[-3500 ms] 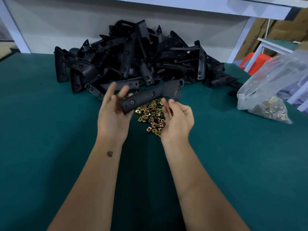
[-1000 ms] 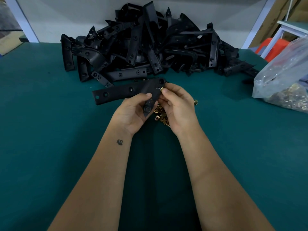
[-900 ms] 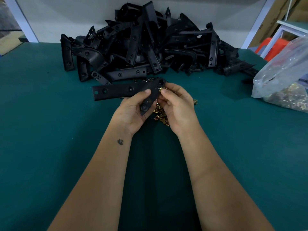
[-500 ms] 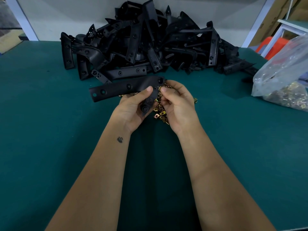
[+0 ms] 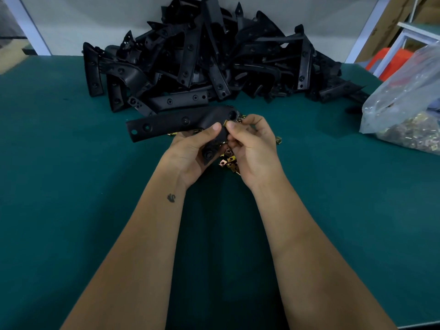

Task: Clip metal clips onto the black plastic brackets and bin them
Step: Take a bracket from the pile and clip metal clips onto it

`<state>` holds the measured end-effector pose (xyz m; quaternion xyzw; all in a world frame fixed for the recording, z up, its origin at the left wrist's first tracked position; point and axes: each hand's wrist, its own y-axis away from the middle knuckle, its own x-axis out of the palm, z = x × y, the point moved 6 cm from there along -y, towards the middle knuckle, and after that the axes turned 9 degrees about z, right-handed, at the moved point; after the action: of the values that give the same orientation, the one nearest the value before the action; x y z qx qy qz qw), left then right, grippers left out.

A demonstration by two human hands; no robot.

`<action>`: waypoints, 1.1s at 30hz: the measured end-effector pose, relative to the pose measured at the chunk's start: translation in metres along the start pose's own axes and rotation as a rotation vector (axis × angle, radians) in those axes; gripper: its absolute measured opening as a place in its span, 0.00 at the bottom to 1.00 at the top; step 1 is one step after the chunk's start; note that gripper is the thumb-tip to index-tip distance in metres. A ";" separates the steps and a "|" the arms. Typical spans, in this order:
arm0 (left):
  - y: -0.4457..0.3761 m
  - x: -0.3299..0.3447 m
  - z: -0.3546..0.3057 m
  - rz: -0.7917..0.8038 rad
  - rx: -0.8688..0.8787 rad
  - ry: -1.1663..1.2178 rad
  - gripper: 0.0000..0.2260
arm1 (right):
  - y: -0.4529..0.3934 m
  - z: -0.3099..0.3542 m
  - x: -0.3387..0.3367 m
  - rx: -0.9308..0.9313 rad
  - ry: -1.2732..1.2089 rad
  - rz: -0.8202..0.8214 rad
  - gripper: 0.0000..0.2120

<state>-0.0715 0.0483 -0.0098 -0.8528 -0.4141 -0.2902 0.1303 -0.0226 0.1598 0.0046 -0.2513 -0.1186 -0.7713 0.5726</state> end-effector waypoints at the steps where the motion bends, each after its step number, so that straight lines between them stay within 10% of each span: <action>1: 0.000 -0.001 0.000 -0.009 -0.004 0.011 0.17 | 0.000 0.001 0.000 -0.001 0.023 -0.002 0.13; 10: 0.004 -0.026 -0.009 -0.184 0.121 0.336 0.06 | 0.004 0.015 -0.001 -0.142 0.731 -0.152 0.09; 19: 0.003 -0.037 -0.014 -0.219 0.228 0.460 0.03 | 0.003 -0.006 0.017 -0.125 1.682 0.067 0.10; 33: 0.004 -0.036 -0.012 -0.250 0.237 0.475 0.03 | 0.003 -0.002 0.017 -0.142 1.720 0.043 0.06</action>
<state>-0.0908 0.0168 -0.0217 -0.6822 -0.5048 -0.4452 0.2855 -0.0236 0.1440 0.0110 0.3824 0.4095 -0.6882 0.4609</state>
